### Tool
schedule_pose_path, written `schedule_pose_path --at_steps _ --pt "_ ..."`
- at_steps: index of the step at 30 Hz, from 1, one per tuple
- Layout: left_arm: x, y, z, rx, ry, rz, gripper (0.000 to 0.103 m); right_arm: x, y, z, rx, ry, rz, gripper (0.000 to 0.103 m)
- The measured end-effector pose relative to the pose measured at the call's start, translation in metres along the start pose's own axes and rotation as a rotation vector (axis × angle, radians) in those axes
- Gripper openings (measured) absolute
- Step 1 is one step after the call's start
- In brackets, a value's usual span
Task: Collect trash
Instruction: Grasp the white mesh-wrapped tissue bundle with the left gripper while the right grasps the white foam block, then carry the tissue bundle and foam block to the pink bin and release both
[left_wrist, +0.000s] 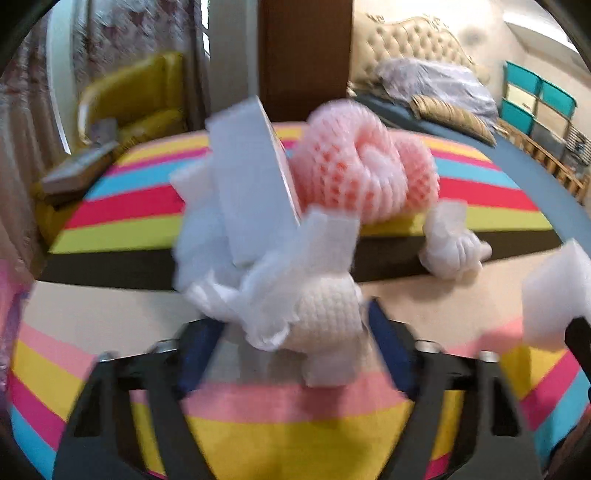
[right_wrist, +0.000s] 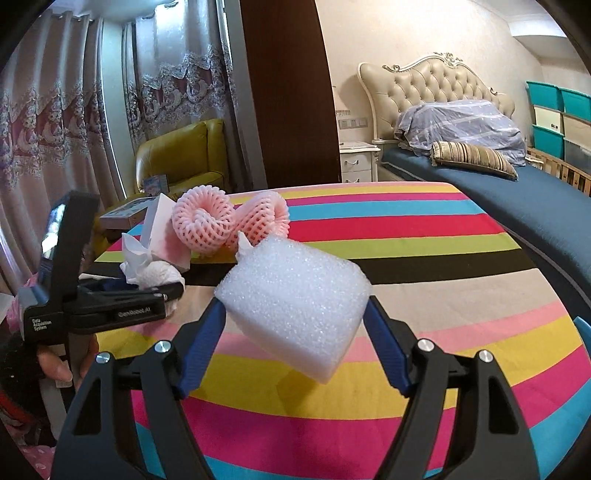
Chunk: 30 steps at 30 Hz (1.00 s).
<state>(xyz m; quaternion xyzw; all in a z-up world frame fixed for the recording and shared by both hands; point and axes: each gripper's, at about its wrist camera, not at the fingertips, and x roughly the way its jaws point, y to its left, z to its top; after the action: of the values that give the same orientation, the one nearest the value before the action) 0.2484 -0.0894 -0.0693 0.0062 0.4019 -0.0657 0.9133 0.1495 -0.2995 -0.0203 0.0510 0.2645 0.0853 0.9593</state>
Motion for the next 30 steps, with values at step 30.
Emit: schedule_pose_path --at_steps 30 --pt "-0.127 0.053 -0.066 0.077 -0.342 0.047 0.042 -0.004 0.035 -0.002 -0.075 -0.002 0.007 0.074"
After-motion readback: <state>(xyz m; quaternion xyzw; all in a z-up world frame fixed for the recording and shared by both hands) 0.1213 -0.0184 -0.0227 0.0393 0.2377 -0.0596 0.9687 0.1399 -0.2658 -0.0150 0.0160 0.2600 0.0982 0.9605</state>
